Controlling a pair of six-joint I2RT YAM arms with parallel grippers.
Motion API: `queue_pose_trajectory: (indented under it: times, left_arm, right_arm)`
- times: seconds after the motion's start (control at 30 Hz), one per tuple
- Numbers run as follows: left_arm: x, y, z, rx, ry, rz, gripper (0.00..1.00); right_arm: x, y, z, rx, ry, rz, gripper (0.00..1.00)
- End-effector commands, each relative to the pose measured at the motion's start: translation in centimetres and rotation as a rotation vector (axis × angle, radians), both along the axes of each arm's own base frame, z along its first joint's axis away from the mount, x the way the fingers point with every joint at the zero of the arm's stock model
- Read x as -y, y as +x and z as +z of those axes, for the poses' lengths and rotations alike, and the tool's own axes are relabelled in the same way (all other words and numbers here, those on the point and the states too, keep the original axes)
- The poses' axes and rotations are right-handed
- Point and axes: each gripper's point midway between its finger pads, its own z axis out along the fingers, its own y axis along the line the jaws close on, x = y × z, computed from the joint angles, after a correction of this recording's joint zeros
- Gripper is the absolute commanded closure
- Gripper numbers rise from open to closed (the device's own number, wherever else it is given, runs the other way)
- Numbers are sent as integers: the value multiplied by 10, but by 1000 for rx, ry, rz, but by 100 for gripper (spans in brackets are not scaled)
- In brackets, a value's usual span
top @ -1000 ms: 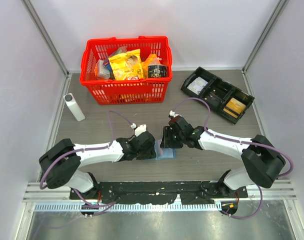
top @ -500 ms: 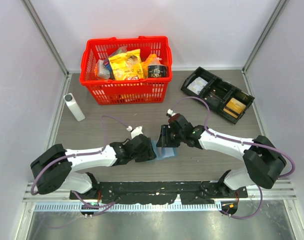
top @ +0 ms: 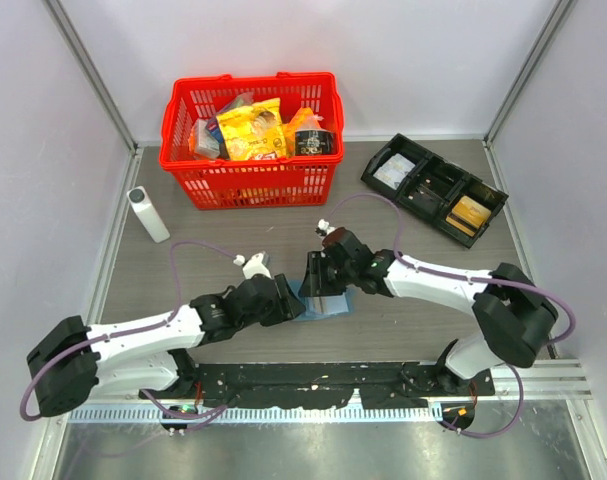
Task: Take the credit cards out of the card holder
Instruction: Remove the credit card from the card holder.
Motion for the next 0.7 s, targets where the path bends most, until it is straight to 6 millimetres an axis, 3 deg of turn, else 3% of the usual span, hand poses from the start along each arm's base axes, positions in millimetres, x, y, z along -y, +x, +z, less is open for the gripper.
queue_pose_trajectory:
  times: [0.0, 0.13, 0.33, 0.53, 0.67]
  left_arm:
    - [-10, 6, 17, 49, -33, 53, 44]
    - [-15, 6, 28, 68, -47, 61, 44]
    - [-5, 8, 43, 91, -73, 28, 45]
    - [12, 14, 43, 87, -79, -1, 50]
    - [22, 22, 41, 85, -86, -1, 53]
  right_arm:
    - [-21, 2, 1, 6, 19, 27, 55]
    - [-20, 9, -5, 25, -27, 21, 52]
    - [-19, 15, -13, 35, -97, 46, 50]
    - [-13, 26, 9, 100, -84, 12, 50]
    - [4, 37, 12, 108, -93, -34, 49]
